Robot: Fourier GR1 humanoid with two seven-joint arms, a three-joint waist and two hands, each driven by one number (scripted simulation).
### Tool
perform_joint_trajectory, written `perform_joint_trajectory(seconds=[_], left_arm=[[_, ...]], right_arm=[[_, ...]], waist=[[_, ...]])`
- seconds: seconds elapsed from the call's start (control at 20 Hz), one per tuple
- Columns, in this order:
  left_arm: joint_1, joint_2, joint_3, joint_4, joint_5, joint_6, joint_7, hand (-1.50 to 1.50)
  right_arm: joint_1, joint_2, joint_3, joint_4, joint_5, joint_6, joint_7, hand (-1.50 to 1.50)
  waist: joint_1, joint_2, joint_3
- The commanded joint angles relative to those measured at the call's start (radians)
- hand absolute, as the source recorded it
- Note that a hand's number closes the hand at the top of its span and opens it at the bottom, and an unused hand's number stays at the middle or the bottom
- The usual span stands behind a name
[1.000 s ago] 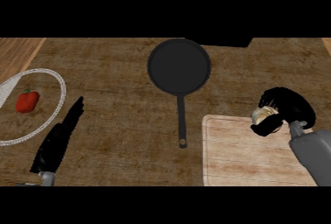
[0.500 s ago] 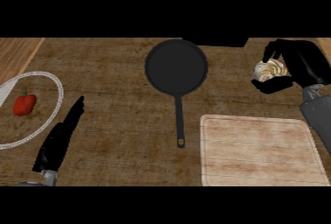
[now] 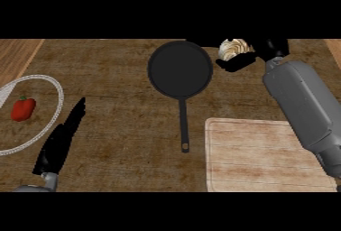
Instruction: Pick the cupcake from the cutting board and place it in the pan
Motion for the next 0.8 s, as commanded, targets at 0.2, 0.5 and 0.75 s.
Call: perform_joint_trajectory(seconds=[0.2,0.5,0.75], left_arm=[[-0.005,-0.015,0.010,0.045,0.000,-0.020,-0.036,0.00],[-0.029,-0.005,0.008,0.002,-0.005,-0.032,0.013,0.00],[-0.018,-0.040,-0.025,0.003,-0.026,-0.019,-0.023,0.00]], right_arm=[[-0.220,0.200,-0.067,0.336,-0.024,-0.024,-0.036,1.50],[-0.296,0.293,-0.084,0.505,-0.009,-0.057,-0.025,1.50],[-0.313,0.323,-0.035,0.600,0.058,-0.076,-0.023,1.50]], waist=[[0.006,0.007,-0.001],[0.031,0.017,-0.001],[0.061,0.032,-0.002]])
